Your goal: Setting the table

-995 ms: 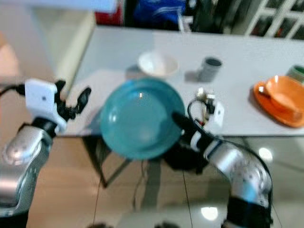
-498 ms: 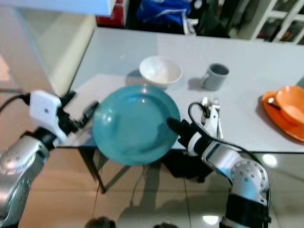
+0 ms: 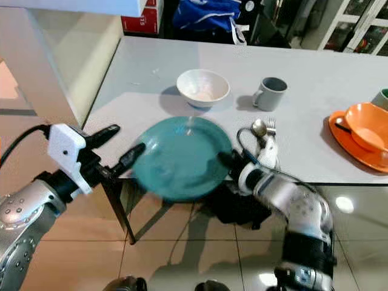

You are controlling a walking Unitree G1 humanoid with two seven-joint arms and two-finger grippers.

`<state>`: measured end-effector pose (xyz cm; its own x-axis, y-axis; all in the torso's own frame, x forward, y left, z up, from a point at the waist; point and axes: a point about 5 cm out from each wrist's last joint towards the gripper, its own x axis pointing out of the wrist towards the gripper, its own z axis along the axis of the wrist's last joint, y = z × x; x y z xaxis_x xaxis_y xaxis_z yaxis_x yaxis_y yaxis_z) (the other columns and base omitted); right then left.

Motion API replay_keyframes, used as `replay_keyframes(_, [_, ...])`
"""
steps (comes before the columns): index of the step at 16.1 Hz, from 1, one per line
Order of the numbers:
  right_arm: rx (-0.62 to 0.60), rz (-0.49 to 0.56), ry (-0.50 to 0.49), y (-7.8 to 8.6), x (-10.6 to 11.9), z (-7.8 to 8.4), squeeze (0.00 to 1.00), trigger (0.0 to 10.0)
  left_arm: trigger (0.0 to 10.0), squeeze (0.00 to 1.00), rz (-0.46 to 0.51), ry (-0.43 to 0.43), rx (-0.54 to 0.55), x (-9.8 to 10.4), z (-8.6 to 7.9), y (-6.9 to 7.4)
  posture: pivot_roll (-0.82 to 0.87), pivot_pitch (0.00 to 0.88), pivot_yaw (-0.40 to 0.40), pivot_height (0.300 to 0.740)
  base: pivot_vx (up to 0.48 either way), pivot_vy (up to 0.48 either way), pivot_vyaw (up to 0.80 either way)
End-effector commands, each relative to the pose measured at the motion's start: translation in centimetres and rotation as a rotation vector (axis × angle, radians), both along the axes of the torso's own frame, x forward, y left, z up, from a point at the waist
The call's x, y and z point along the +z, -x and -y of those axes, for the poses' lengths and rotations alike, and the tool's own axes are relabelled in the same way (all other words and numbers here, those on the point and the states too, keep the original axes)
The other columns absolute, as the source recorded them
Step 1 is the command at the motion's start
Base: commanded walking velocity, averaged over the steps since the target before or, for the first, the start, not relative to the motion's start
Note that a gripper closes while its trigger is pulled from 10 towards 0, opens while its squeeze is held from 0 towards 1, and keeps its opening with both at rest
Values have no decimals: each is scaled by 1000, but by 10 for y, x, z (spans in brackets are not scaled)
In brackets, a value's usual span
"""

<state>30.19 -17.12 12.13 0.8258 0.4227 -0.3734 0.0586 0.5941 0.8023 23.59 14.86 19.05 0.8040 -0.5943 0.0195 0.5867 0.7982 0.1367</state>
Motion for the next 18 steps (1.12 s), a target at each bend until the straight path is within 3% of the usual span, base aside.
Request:
replay_keyframes(1, [-50,-16,24,-5,-2,8,0,10000,10000,0,-25,-3,-47,-2,5,5,27,99,-55,740,0,0,0])
replay_keyframes(8, [-126,1,18,-34,0,11,0,10000,10000,0,-59,15,-105,-8,16,11,37,98,-57,740,0,0,0])
replay_keyframes(12, [-133,-17,24,-37,-7,11,0,10000,10000,0,-74,22,-149,-8,22,14,38,97,-53,740,0,0,0])
replay_keyframes(13, [-131,-37,28,-36,-10,12,839,10000,10000,0,-76,21,-154,-9,23,15,37,96,-51,740,0,0,0])
replay_keyframes(14, [-131,-46,30,-35,-12,13,839,10000,10000,0,-77,21,-155,-9,23,15,37,96,-51,740,0,0,0])
replay_keyframes(15, [-131,-52,35,-35,-14,14,1000,10000,10000,0,-77,21,-155,-9,23,14,37,95,-50,740,0,0,0])
replay_keyframes(18, [-132,-52,49,-36,-16,16,1000,10000,10000,0,-73,20,-155,-8,24,13,36,92,-50,740,0,0,0])
